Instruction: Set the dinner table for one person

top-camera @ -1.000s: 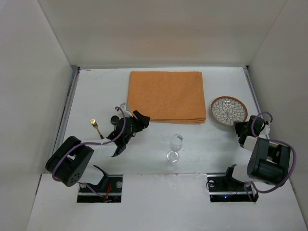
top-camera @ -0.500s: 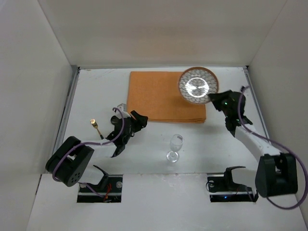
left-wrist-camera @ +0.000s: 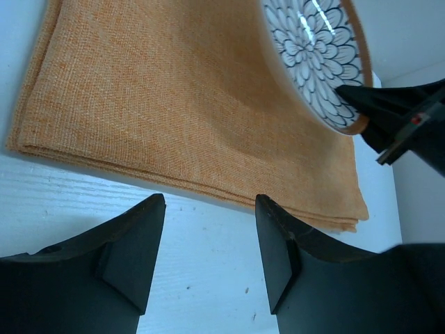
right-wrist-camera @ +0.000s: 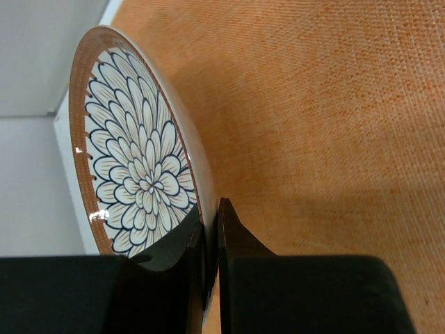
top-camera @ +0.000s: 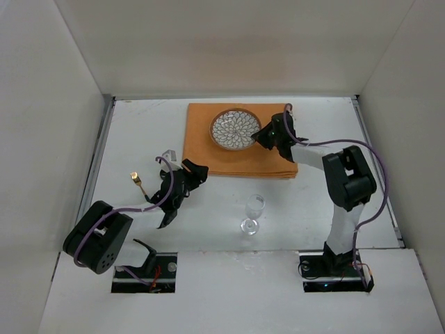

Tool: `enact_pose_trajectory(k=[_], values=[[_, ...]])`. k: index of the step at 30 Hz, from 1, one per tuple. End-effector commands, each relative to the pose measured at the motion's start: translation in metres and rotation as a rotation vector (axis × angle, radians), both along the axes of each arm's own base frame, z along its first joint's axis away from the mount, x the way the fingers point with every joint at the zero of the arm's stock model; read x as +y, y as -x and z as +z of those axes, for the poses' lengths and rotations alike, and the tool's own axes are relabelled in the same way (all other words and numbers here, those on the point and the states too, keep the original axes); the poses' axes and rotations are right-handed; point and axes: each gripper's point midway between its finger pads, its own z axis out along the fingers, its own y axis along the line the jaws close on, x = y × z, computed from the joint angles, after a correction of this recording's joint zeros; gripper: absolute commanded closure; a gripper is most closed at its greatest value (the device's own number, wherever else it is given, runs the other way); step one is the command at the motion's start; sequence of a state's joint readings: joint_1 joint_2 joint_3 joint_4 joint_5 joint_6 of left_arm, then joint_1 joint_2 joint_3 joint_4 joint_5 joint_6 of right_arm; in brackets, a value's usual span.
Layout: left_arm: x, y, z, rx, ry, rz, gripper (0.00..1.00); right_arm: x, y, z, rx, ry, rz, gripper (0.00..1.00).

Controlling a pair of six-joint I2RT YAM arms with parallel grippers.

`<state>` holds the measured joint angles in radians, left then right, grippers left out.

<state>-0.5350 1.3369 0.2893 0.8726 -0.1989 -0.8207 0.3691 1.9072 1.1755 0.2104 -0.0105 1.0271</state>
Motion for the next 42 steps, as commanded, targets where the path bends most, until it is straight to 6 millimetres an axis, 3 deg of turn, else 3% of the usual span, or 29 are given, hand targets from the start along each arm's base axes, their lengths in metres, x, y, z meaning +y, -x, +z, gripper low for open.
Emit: enact_pose_trajectory(k=[1, 5, 8, 14, 18, 23, 26, 29, 31, 33, 36, 39, 42], values=[[0.002, -0.005, 0.018, -0.06, 0.041, 0.018, 0.48, 0.019, -0.04, 0.087, -0.22, -0.127, -0.022, 0.97], [0.001, -0.005, 0.017, -0.056, 0.042, 0.014, 0.48, 0.021, -0.044, 0.065, -0.181, -0.125, -0.03, 0.96], [0.001, -0.006, 0.015, -0.052, 0.04, 0.017, 0.48, 0.019, -0.045, 0.046, -0.153, -0.11, -0.048, 0.88], [0.004, -0.006, 0.015, -0.052, 0.04, 0.024, 0.48, 0.008, -0.038, 0.036, -0.148, -0.075, -0.083, 0.49], [0.004, -0.006, 0.013, -0.049, 0.035, 0.023, 0.48, -0.004, -0.023, 0.044, -0.172, -0.017, -0.086, 0.31], [0.005, -0.007, 0.015, -0.057, 0.032, 0.029, 0.48, -0.03, 0.015, 0.042, -0.162, 0.109, -0.075, 0.22], [0.005, -0.006, 0.015, -0.052, 0.042, 0.026, 0.48, -0.05, 0.045, 0.044, -0.175, 0.192, -0.066, 0.22], [0.004, -0.006, 0.015, -0.057, 0.032, 0.024, 0.48, -0.07, 0.081, 0.069, -0.232, 0.263, -0.049, 0.26], [0.001, -0.006, 0.014, -0.047, 0.04, 0.016, 0.49, -0.082, 0.105, 0.097, -0.292, 0.318, -0.031, 0.37], [-0.001, -0.006, 0.015, -0.049, 0.034, 0.01, 0.51, -0.078, 0.135, 0.128, -0.346, 0.372, 0.038, 0.59], [-0.004, -0.006, 0.012, -0.042, 0.038, 0.003, 0.53, -0.074, 0.176, 0.166, -0.391, 0.45, 0.126, 0.82], [-0.009, -0.005, 0.014, -0.044, 0.04, -0.011, 0.53, -0.091, 0.186, 0.176, -0.385, 0.526, 0.091, 0.86], [-0.011, -0.004, 0.012, -0.039, 0.04, -0.017, 0.53, -0.095, 0.163, 0.171, -0.354, 0.53, 0.071, 0.87]])
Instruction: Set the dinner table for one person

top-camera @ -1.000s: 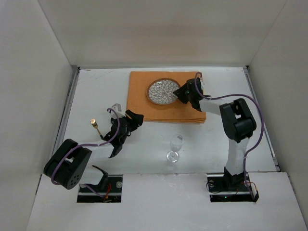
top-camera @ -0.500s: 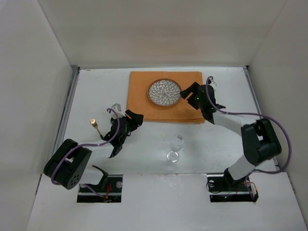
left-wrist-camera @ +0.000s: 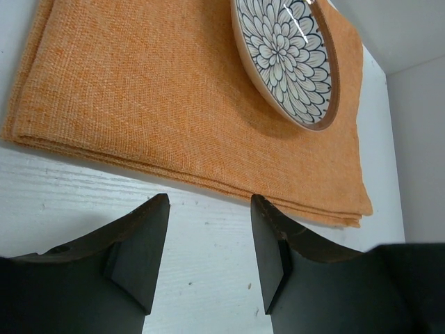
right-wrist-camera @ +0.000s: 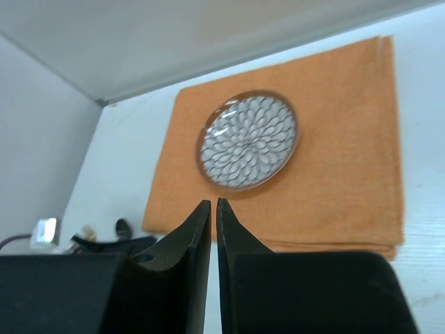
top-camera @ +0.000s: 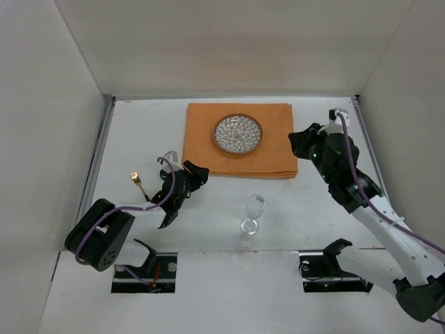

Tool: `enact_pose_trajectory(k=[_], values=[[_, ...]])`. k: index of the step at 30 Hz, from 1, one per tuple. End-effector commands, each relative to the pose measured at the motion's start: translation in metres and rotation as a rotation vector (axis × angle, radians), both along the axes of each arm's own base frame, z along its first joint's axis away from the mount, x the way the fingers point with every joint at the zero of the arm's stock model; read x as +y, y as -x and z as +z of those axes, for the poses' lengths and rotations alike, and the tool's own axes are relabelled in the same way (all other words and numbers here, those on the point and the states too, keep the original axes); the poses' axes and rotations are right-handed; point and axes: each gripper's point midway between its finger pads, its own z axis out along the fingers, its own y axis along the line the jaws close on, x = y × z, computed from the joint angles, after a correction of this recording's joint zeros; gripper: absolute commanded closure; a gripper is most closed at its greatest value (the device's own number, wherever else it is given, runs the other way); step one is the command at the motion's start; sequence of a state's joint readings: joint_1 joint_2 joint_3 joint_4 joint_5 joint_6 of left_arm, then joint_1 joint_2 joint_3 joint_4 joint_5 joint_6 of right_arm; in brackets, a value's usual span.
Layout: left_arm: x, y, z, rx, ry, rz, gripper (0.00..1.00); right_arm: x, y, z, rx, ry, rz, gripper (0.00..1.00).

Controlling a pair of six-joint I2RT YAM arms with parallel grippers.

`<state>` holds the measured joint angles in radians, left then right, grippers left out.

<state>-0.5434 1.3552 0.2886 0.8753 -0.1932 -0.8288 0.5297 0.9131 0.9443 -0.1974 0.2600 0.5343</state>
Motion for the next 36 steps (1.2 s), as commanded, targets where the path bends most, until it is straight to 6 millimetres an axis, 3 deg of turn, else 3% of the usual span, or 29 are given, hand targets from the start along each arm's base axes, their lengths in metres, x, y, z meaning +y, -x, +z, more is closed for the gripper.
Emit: enact_pose_trajectory(k=[1, 5, 9, 11, 17, 22, 28, 31, 34, 36], values=[[-0.007, -0.007, 0.018, -0.057, 0.041, -0.005, 0.53, -0.015, -0.027, -0.042, 0.126, 0.145, -0.059, 0.88], [-0.003, -0.007, 0.021, -0.068, 0.034, 0.007, 0.53, -0.004, -0.097, -0.064, 0.164, 0.099, -0.058, 0.88], [-0.001, -0.006, 0.023, -0.079, 0.026, 0.012, 0.53, 0.003, -0.167, -0.108, 0.281, 0.084, -0.021, 0.89], [-0.003, -0.006, 0.024, -0.08, 0.027, 0.006, 0.53, 0.001, -0.19, -0.135, 0.356, 0.069, -0.029, 0.91], [0.003, -0.007, 0.023, -0.076, 0.032, 0.021, 0.52, -0.002, -0.214, -0.206, 0.52, -0.037, -0.119, 0.93], [0.008, -0.008, 0.025, -0.076, 0.046, 0.034, 0.52, -0.015, -0.204, -0.249, 0.647, 0.012, -0.195, 0.88], [0.013, -0.009, 0.027, -0.072, 0.076, 0.041, 0.52, -0.03, -0.199, -0.245, 0.651, 0.09, -0.27, 0.88], [0.018, -0.01, 0.029, -0.074, 0.089, 0.048, 0.51, -0.037, -0.192, -0.223, 0.594, 0.071, -0.301, 0.88], [0.02, -0.009, 0.03, -0.072, 0.104, 0.054, 0.51, -0.042, -0.185, -0.161, 0.421, 0.057, -0.311, 0.76], [0.019, -0.009, 0.029, -0.068, 0.102, 0.051, 0.51, -0.037, -0.167, -0.111, 0.309, 0.065, -0.273, 0.67]])
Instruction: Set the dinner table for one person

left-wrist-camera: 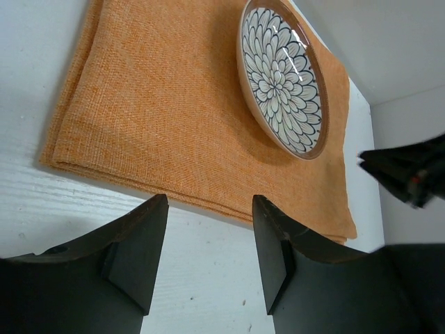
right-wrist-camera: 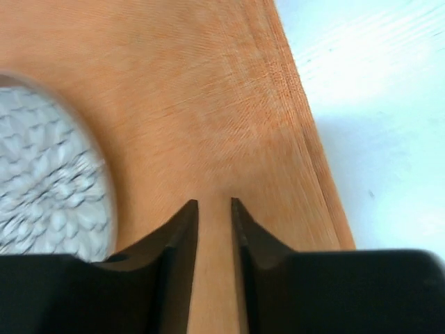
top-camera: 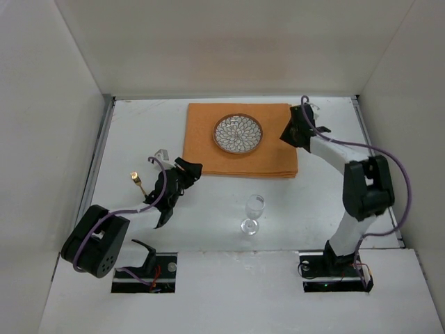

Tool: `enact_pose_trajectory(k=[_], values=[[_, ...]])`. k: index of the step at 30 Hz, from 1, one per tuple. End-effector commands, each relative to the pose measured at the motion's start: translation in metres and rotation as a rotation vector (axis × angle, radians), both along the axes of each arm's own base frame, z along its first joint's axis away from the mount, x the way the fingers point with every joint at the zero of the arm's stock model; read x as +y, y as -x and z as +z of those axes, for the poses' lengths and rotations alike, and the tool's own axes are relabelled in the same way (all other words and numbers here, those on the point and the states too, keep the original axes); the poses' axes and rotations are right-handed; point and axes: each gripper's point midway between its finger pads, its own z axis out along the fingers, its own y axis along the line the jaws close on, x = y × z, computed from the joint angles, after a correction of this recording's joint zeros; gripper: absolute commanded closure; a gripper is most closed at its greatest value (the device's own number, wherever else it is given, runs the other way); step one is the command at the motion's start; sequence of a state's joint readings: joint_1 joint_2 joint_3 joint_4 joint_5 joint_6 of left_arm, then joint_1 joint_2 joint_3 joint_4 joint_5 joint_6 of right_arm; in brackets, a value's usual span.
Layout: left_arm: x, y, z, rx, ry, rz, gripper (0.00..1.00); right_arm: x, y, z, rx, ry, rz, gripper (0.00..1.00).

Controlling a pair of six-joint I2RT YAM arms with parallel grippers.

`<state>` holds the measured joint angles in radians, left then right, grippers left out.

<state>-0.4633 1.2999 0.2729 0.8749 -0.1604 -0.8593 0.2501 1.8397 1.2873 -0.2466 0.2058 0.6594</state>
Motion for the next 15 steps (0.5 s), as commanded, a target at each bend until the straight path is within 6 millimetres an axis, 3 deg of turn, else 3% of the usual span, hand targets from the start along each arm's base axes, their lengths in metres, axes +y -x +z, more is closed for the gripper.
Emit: enact_pose_trajectory(k=[1, 3, 6, 8, 11, 15], values=[[-0.003, -0.001, 0.013, -0.04, 0.045, -0.007, 0.51, 0.011, 0.006, 0.139, -0.355, 0.011, 0.055, 0.63], [-0.006, -0.001, 0.012, -0.034, 0.055, -0.016, 0.51, 0.029, 0.036, 0.18, -0.426, 0.05, 0.168, 0.6], [-0.007, -0.001, 0.011, -0.031, 0.057, -0.022, 0.51, 0.067, 0.102, 0.214, -0.464, 0.121, 0.38, 0.65], [-0.006, -0.001, 0.012, -0.031, 0.064, -0.019, 0.51, 0.084, 0.142, 0.225, -0.475, 0.134, 0.48, 0.72], [-0.007, -0.001, 0.013, -0.037, 0.06, -0.019, 0.5, 0.094, 0.191, 0.23, -0.45, 0.137, 0.584, 0.82], [-0.008, -0.001, 0.01, -0.024, 0.063, -0.024, 0.5, 0.107, 0.257, 0.231, -0.379, 0.162, 0.775, 0.83]])
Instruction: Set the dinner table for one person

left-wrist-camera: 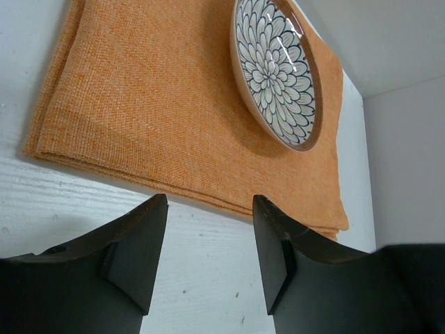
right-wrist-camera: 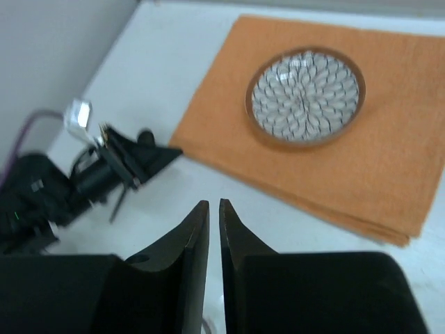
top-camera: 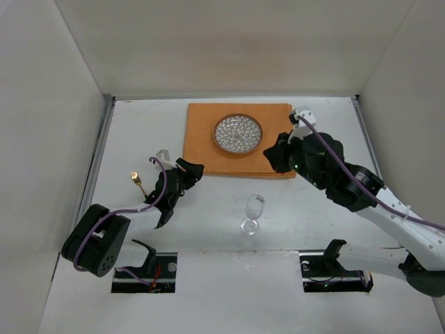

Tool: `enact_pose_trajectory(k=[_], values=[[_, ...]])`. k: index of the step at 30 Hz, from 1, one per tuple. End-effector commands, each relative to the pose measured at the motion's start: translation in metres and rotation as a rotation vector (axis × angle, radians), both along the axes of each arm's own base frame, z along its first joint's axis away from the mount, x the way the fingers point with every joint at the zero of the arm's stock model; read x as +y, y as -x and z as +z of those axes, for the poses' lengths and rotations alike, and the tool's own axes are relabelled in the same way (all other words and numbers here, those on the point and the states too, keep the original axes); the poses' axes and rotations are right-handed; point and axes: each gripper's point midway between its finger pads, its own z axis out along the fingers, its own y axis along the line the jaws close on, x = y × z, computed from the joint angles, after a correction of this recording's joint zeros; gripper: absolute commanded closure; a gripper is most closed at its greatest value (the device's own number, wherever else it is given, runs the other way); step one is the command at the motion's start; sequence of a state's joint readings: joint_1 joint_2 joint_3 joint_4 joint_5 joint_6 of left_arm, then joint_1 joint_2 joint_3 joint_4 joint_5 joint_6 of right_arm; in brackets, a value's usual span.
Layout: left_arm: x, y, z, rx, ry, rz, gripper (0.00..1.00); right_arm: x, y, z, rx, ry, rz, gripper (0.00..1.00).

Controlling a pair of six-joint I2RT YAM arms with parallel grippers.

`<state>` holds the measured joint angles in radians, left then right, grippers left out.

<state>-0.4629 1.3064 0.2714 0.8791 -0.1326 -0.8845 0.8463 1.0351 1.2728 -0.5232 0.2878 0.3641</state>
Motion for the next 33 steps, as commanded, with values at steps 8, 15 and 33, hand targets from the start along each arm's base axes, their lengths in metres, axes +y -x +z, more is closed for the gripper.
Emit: enact_pose_trajectory(k=[8, 15, 33], values=[[-0.005, -0.003, 0.01, -0.04, 0.018, -0.007, 0.5, -0.013, 0.088, -0.052, 0.163, 0.433, 0.211, 0.57], [-0.004, -0.003, 0.009, -0.041, 0.014, -0.003, 0.5, -0.008, 0.094, -0.074, 0.206, 0.476, 0.251, 0.56], [-0.005, -0.003, 0.009, -0.037, 0.017, -0.007, 0.5, 0.021, 0.101, -0.139, 0.321, 0.582, 0.359, 0.67]])
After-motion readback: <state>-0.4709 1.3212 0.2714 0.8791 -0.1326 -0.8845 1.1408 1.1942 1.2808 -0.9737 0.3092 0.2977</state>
